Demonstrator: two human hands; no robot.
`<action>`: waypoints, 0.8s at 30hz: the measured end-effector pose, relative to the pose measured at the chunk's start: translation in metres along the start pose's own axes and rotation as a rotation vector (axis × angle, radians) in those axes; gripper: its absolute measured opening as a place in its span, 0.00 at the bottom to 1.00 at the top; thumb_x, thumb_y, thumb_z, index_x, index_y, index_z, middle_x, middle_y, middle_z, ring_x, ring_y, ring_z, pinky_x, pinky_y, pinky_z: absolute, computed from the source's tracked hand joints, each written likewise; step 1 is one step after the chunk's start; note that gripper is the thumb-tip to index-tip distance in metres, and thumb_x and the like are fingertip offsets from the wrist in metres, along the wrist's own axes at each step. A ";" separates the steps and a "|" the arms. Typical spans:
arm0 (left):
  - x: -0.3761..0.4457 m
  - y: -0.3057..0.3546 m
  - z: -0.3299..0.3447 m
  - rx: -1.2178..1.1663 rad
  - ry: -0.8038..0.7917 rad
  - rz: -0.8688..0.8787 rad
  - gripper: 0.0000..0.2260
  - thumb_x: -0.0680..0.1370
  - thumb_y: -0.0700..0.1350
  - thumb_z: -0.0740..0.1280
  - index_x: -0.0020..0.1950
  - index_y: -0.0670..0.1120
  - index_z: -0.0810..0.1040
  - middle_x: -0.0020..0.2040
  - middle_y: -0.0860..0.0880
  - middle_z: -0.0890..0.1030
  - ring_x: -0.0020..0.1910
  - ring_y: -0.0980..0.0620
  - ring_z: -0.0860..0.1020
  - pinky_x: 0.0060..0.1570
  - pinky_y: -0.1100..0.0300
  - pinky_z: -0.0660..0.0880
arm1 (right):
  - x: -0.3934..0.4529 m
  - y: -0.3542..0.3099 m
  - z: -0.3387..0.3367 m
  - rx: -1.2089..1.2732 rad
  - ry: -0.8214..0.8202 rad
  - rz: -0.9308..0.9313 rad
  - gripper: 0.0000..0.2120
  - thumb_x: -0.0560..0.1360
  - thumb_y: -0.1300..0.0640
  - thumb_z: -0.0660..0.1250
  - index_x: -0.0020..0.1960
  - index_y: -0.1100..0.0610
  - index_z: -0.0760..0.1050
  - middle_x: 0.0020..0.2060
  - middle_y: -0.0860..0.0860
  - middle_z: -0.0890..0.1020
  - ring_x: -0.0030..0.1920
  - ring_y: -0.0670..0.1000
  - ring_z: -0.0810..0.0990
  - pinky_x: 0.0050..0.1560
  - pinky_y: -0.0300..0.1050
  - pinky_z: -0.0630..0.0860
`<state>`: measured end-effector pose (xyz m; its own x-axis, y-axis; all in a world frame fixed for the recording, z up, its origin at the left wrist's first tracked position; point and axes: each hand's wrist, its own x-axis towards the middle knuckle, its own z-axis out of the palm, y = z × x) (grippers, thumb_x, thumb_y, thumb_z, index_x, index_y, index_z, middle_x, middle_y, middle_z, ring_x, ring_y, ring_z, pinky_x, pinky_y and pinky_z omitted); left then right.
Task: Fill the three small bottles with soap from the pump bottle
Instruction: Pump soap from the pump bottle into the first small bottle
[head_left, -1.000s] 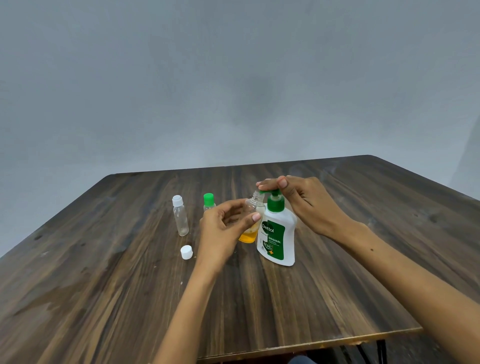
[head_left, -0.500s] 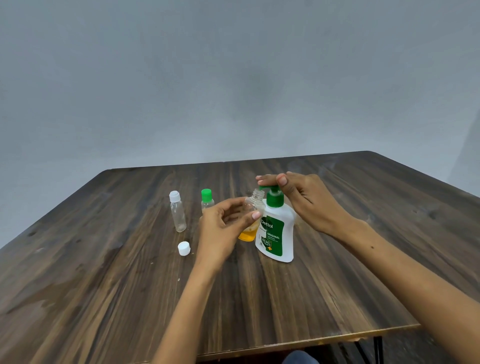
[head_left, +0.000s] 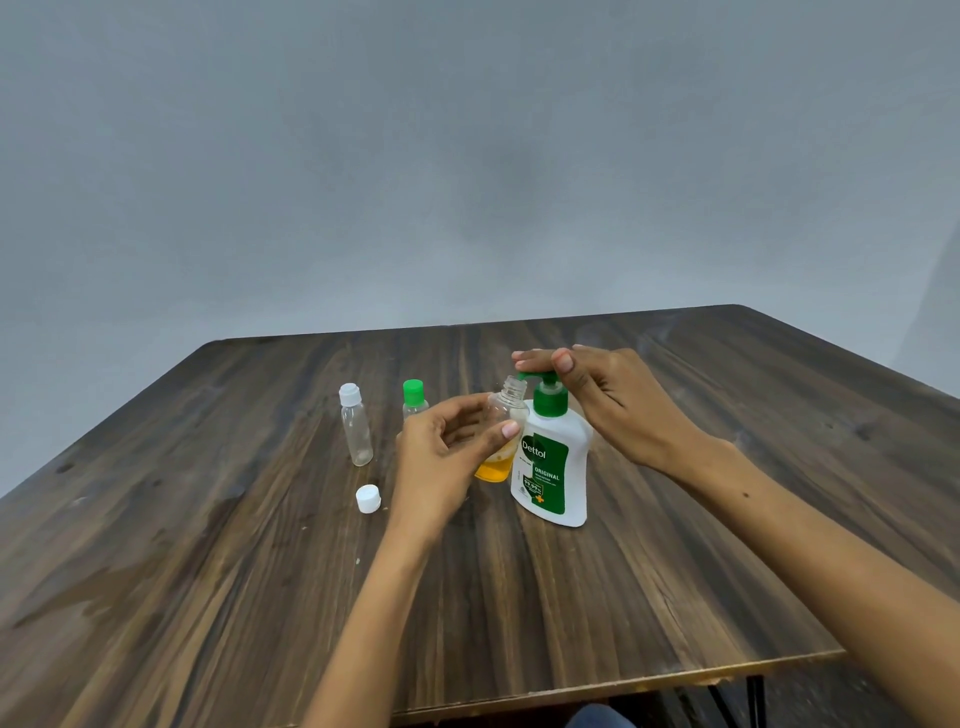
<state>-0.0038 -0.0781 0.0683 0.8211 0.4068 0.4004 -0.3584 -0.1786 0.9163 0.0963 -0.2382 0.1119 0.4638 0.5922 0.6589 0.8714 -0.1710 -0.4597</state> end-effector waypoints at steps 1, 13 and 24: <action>0.000 -0.001 0.000 0.002 0.001 -0.003 0.12 0.70 0.41 0.76 0.51 0.52 0.81 0.50 0.50 0.85 0.50 0.56 0.84 0.50 0.66 0.79 | 0.000 0.000 -0.001 0.009 -0.001 0.000 0.39 0.76 0.29 0.43 0.60 0.54 0.81 0.60 0.45 0.81 0.60 0.44 0.79 0.63 0.60 0.73; 0.003 -0.005 -0.002 0.014 0.007 -0.017 0.18 0.67 0.46 0.76 0.56 0.46 0.82 0.50 0.49 0.85 0.51 0.54 0.84 0.52 0.63 0.79 | -0.001 0.002 0.001 -0.046 -0.013 -0.021 0.40 0.76 0.29 0.40 0.62 0.54 0.79 0.62 0.45 0.79 0.62 0.41 0.76 0.67 0.55 0.69; 0.002 -0.004 -0.003 0.030 -0.001 -0.010 0.14 0.69 0.43 0.76 0.54 0.49 0.82 0.50 0.50 0.85 0.50 0.57 0.83 0.50 0.66 0.79 | -0.002 0.003 0.001 -0.057 -0.017 -0.032 0.39 0.77 0.29 0.40 0.62 0.53 0.79 0.62 0.45 0.79 0.63 0.42 0.76 0.68 0.55 0.69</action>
<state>-0.0024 -0.0735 0.0657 0.8247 0.4081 0.3915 -0.3369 -0.2016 0.9197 0.0976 -0.2388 0.1087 0.4333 0.6115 0.6621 0.8937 -0.1962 -0.4036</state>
